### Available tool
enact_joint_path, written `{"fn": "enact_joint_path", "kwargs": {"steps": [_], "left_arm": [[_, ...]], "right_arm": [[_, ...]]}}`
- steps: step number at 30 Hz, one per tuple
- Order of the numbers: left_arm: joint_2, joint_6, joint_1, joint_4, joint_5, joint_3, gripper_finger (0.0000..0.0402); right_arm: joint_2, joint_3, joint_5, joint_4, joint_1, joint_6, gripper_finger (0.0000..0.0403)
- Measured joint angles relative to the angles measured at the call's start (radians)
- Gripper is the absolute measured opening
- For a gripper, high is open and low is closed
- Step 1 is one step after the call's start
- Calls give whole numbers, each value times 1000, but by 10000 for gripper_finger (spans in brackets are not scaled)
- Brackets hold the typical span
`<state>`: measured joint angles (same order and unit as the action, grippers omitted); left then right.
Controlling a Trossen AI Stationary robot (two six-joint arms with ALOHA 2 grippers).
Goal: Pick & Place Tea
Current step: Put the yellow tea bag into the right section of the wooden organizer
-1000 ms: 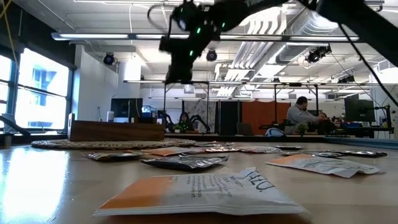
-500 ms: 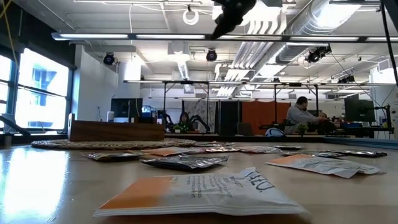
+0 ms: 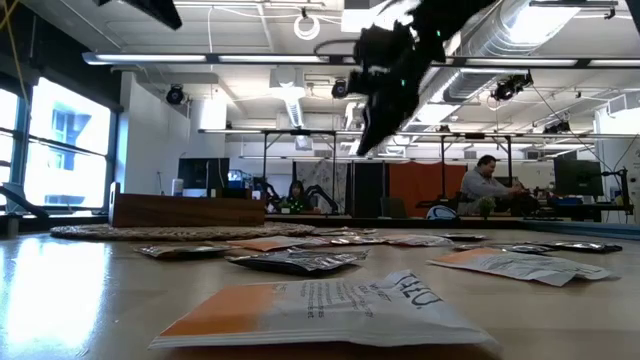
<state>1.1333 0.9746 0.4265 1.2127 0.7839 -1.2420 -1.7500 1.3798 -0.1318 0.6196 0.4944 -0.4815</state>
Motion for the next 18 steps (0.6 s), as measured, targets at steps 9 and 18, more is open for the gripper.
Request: {"fn": "enact_joint_path", "kwargs": {"steps": [9, 18], "left_arm": [[1, -24, -3, -143, 43, 109, 16], [1, 7, -109, -228, -18, 215, 16]], "right_arm": [[-4, -291, 21, -456, 63, 169, 133], [-26, -392, -1, -626, 90, 268, 133]]}}
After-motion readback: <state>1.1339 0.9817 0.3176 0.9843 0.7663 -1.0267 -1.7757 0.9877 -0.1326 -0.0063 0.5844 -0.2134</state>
